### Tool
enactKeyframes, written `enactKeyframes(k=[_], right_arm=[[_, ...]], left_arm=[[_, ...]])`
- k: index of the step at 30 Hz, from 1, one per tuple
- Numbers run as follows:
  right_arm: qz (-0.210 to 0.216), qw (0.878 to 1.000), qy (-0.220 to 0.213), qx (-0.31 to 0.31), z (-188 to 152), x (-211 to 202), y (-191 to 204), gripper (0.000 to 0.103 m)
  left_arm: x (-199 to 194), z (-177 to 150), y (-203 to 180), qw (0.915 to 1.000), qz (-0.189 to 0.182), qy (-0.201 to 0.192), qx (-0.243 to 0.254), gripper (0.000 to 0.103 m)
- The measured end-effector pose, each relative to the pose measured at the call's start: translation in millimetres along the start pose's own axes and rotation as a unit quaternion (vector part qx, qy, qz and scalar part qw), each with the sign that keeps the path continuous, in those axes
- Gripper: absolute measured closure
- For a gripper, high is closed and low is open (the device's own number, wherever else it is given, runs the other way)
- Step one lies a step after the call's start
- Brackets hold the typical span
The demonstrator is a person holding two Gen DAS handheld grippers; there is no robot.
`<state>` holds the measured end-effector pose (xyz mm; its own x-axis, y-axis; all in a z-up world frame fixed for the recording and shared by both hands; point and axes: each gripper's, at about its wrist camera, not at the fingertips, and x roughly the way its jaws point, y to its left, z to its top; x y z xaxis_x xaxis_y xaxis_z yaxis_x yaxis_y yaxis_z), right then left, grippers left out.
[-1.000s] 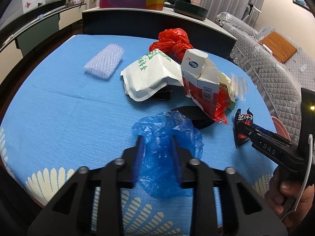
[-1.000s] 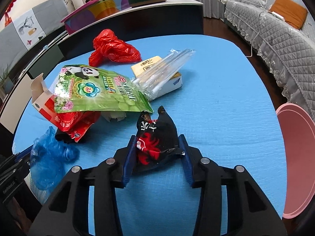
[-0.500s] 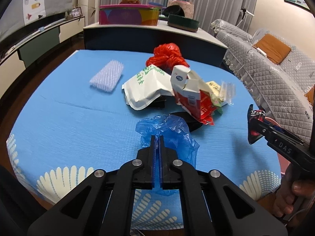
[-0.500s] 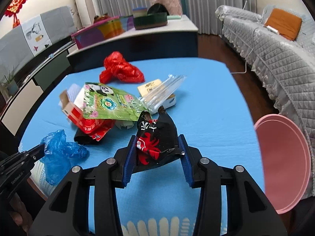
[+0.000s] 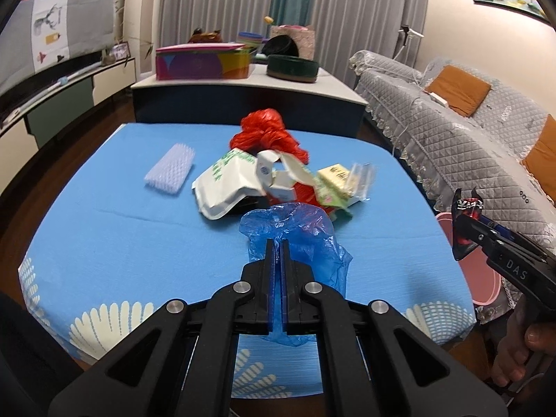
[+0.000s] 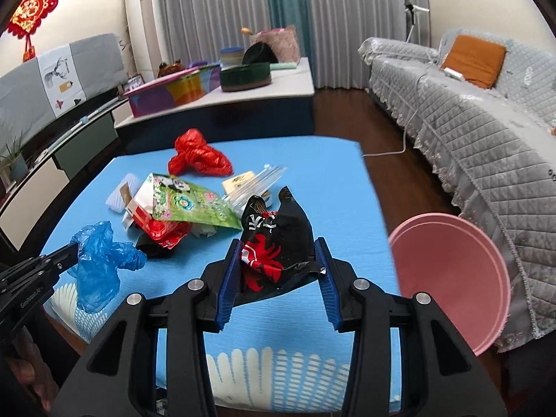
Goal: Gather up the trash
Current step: 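Carry both items over the pink bin and open both tools to drop them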
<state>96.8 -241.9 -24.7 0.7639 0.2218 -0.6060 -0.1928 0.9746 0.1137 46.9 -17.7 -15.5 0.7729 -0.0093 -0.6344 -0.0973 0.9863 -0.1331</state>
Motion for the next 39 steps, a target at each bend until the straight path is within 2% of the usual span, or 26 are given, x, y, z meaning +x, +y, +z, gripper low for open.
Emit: enactKeyframes(k=[12, 23, 31, 39], right_arm=[[-0.035, 0.999, -0.032, 0.027, -1.3, -37.5, -40.2, 0.060], [-0.085, 0.992, -0.057, 0.079, 1.5, -64.7, -103.7, 0.060], [-0.134, 0.981, -0.062, 0.129, 1.0, -74.1, -170.1, 0.060], [-0.158, 0.975, -0.058, 0.149, -0.2, -70.1, -208.0, 0.060]], left_arm=[[-13.1, 3.5, -43.5, 0.9985, -0.029, -0.017, 0.044, 0.101], [-15.1, 17.8, -107.1, 0.9930, -0.075, -0.028, 0.087, 0.101], [-0.7, 32.9, -170.6, 0.9841, -0.119, -0.035, 0.127, 0.101], [24.0, 48.7, -223.1, 0.9741, -0.158, -0.032, 0.158, 0.101]])
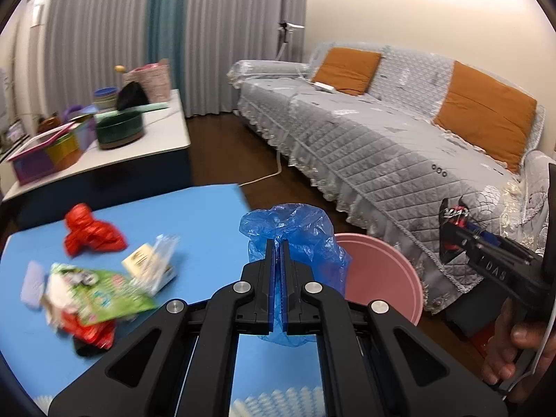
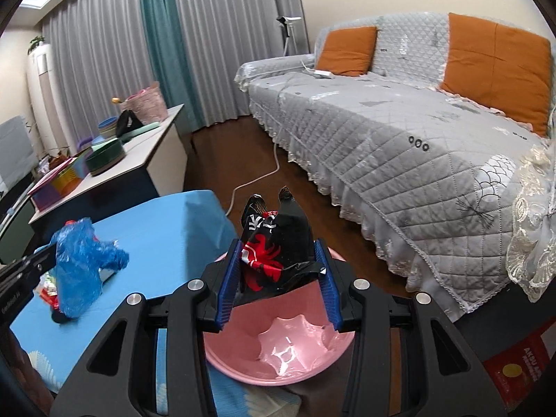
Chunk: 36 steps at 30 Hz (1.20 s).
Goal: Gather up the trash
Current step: 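Carry both items over the pink bin and open both tools to drop them, then move both open tools back over the trash on the table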
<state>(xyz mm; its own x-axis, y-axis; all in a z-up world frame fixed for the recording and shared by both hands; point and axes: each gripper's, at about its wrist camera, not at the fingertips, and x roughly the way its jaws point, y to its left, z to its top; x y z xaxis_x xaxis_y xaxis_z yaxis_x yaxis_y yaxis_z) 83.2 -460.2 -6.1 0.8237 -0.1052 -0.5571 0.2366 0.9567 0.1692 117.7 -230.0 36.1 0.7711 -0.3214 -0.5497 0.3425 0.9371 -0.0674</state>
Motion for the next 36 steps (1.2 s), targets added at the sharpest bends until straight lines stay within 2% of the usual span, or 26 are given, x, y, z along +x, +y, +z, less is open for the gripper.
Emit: enactKeyframes(k=[9, 18, 22, 24, 25, 26, 30, 33, 36], right_arm=[[-0.004, 1.000, 0.013, 0.004, 0.7, 16.1, -10.0, 0.060], [-0.005, 1.000, 0.026, 0.001, -1.5, 26.8, -11.7, 0.060], [-0.006, 1.000, 0.029, 0.001, -1.2, 30.9, -12.0, 0.058], [-0.012, 0.999, 0.032, 0.002, -0.8, 32.9, -11.9, 0.043], [-0.013, 0.999, 0.031, 0.003, -0.6, 33.0, -12.5, 0.038], [-0.013, 0.999, 0.031, 0.007, 0.2, 33.3, -12.9, 0.037], [-0.018, 0.999, 0.031, 0.013, 2.3, 33.9, -13.9, 0.034], [-0.021, 0.999, 0.032, 0.018, 3.0, 32.9, -10.9, 0.027], [-0.024, 0.999, 0.026, 0.018, 5.3, 28.8, -5.1, 0.012]], left_arm=[[47.9, 11.9, -30.5, 0.9979, -0.046, 0.026, 0.039, 0.101], [83.7, 10.5, -40.3, 0.9951, -0.072, 0.055, 0.041, 0.101], [98.6, 12.0, -48.2, 0.9911, -0.096, 0.076, 0.052, 0.099], [102.3, 12.2, -49.4, 0.9900, -0.096, 0.084, 0.061, 0.085], [101.5, 12.8, -48.0, 0.9900, -0.097, 0.083, 0.060, 0.073], [98.8, 13.5, -46.0, 0.9905, -0.098, 0.078, 0.057, 0.068], [87.2, 16.2, -36.0, 0.9914, -0.101, 0.067, 0.049, 0.067], [76.5, 19.1, -27.8, 0.9922, -0.100, 0.059, 0.045, 0.067], [65.9, 22.6, -21.0, 0.9929, -0.098, 0.053, 0.042, 0.066]])
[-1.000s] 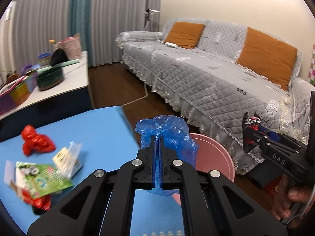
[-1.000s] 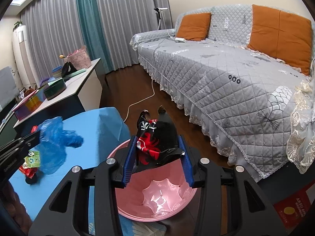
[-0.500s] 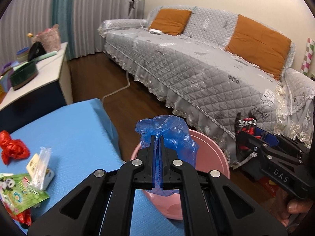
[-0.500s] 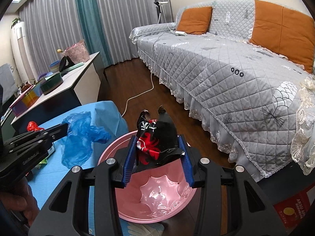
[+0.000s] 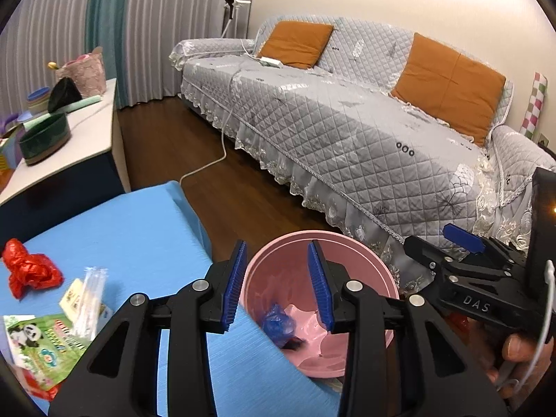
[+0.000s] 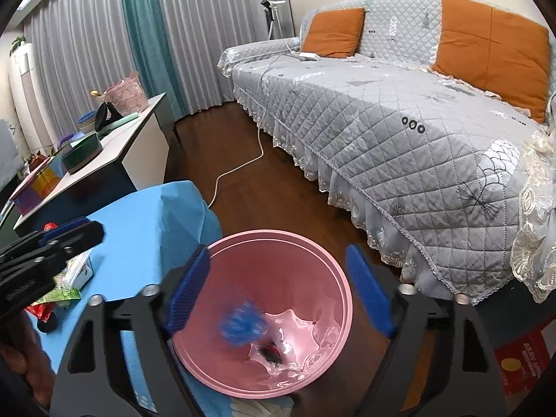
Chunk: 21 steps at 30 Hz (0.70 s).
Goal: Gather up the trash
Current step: 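Move both open tools back over the trash on the table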
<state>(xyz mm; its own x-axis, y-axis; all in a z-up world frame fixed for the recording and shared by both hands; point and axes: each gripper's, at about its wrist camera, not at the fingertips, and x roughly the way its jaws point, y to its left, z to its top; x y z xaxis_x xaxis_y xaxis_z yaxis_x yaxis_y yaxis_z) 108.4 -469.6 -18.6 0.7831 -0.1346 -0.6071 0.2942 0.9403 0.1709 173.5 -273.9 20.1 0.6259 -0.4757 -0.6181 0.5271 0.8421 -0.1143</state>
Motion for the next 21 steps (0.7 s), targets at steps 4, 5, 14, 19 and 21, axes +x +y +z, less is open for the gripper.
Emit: enactKeyframes(k=[4, 5, 14, 19, 21], right_arm=[[-0.001, 1.000, -0.019, 0.006, 4.2, -11.2, 9.2, 0.005], [0.000, 1.000, -0.023, 0.004, 5.2, -13.8, 12.0, 0.005], [0.031, 0.998, -0.029, -0.039, 3.9, -28.6, 53.0, 0.005], [0.063, 0.995, -0.045, -0.055, -0.4, -44.8, 78.2, 0.007], [0.073, 0.994, -0.049, -0.068, -2.5, -50.6, 93.1, 0.015]], left_arm=[[-22.8, 0.7, 8.8, 0.9999, 0.002, -0.011, -0.005, 0.065], [-30.6, 0.5, 12.0, 0.9999, 0.004, -0.015, -0.005, 0.065], [-88.1, -5.0, 49.8, 0.9982, 0.038, -0.044, -0.015, 0.065], [-118.7, -13.9, 78.3, 0.9958, 0.063, -0.060, -0.027, 0.065], [-128.7, -17.8, 89.7, 0.9947, 0.073, -0.064, -0.033, 0.065]])
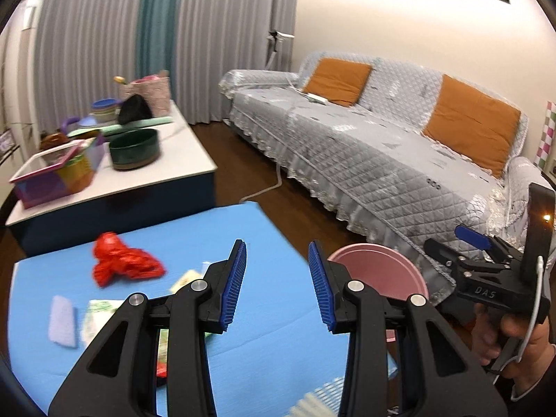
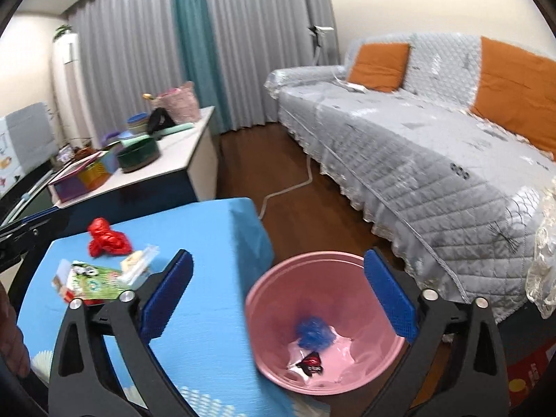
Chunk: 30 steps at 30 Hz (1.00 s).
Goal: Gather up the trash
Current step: 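Move both open tools back over the trash on the table, then grasp the green panda snack bag with the right tool while the left tool grasps the red carton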
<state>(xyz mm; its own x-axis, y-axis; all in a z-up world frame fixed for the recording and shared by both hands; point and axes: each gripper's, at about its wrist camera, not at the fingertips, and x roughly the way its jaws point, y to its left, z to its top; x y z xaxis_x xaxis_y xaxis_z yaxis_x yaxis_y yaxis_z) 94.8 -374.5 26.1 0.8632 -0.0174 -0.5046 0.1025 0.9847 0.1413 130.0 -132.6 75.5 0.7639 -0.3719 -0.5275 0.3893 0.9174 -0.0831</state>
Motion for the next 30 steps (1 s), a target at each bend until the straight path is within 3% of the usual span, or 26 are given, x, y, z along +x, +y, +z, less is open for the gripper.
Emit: enactKeyframes(k=[6, 8, 11, 16, 23, 30], right_arm=[[0.027, 1.000, -0.004, -0.009, -2.5, -1.7, 37.2, 0.041], [0.040, 0.999, -0.005, -0.019, -5.5, -0.9, 51.4, 0.060], [0.063, 0.997, -0.002, -0.035, -10.1, 3.3, 73.3, 0.074], [0.089, 0.994, 0.009, -0.061, -17.5, 15.6, 108.7, 0.074], [0.134, 0.987, 0.024, -0.090, -29.6, 33.5, 161.1, 0.074], [0.174, 0.976, 0.040, -0.127, -44.0, 46.9, 201.9, 0.073]], left_arm=[[-24.4, -18.5, 57.4, 0.9974, 0.057, -0.012, -0.042, 0.065], [-27.9, -26.0, 75.2, 0.9952, 0.079, -0.012, -0.057, 0.065], [-29.6, -46.6, 105.6, 0.9893, 0.105, -0.003, -0.102, 0.065], [-19.5, -71.8, 137.6, 0.9809, 0.122, 0.041, -0.146, 0.065], [-2.1, -91.6, 158.3, 0.9751, 0.092, 0.081, -0.185, 0.064], [13.5, -98.8, 159.6, 0.9741, 0.081, 0.101, -0.185, 0.064]])
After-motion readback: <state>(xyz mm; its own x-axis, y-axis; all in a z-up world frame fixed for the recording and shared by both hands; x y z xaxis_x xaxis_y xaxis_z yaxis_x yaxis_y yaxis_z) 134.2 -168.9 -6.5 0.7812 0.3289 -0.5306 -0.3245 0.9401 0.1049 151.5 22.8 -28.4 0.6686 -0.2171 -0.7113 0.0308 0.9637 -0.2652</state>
